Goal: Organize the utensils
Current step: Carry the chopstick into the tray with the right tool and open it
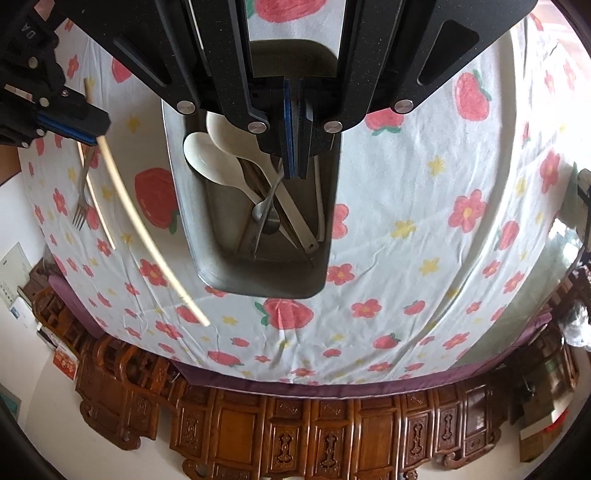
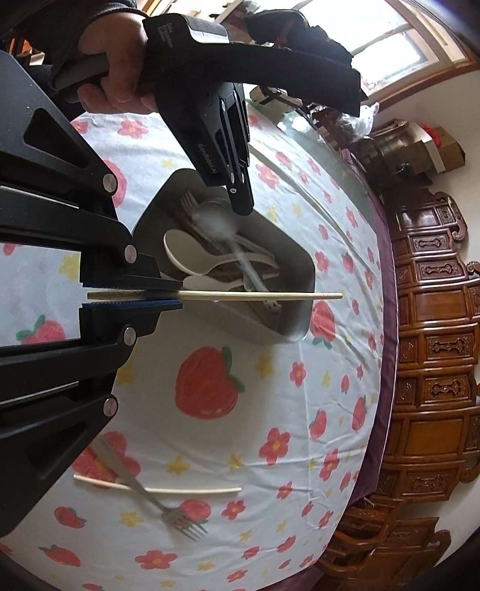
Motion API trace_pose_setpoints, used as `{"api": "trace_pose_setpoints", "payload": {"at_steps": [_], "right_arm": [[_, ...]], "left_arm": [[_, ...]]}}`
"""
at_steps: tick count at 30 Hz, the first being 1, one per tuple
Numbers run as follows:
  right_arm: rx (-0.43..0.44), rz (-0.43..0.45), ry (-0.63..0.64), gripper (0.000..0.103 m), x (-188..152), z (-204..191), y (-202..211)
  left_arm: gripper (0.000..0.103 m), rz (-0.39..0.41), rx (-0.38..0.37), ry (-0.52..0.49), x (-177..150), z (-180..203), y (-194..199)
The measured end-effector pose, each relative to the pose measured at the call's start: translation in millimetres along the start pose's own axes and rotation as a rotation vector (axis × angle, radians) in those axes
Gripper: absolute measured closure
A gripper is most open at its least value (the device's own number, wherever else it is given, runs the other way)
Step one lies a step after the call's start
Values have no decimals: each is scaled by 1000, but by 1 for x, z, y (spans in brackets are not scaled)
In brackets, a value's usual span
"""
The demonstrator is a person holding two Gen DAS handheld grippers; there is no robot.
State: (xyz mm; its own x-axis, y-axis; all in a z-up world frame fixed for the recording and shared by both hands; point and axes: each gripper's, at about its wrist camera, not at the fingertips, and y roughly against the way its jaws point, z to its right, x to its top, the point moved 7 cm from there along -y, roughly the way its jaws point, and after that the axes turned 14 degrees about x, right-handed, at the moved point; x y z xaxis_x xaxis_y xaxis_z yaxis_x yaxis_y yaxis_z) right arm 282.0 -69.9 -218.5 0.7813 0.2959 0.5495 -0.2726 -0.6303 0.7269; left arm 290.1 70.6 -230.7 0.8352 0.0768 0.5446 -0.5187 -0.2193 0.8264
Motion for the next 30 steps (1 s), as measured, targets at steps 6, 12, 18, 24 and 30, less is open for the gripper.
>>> {"api": "trace_pose_setpoints", "payload": {"at_steps": [6, 12, 18, 24, 30], "right_arm": [[22, -18, 9, 97, 5, -13, -16], [50, -47, 3, 97, 10, -27, -38], [45, -81, -13, 97, 12, -29, -56], [53, -77, -66, 97, 16, -22, -64], [82, -47, -88, 97, 22, -16, -60]], "left_arm": [[101, 25, 3, -9, 2, -16, 11], [88, 63, 28, -9, 6, -41, 22], [88, 82, 37, 8, 8, -61, 31], [88, 90, 36, 25, 9, -70, 35], [88, 95, 33, 27, 8, -71, 37]]}}
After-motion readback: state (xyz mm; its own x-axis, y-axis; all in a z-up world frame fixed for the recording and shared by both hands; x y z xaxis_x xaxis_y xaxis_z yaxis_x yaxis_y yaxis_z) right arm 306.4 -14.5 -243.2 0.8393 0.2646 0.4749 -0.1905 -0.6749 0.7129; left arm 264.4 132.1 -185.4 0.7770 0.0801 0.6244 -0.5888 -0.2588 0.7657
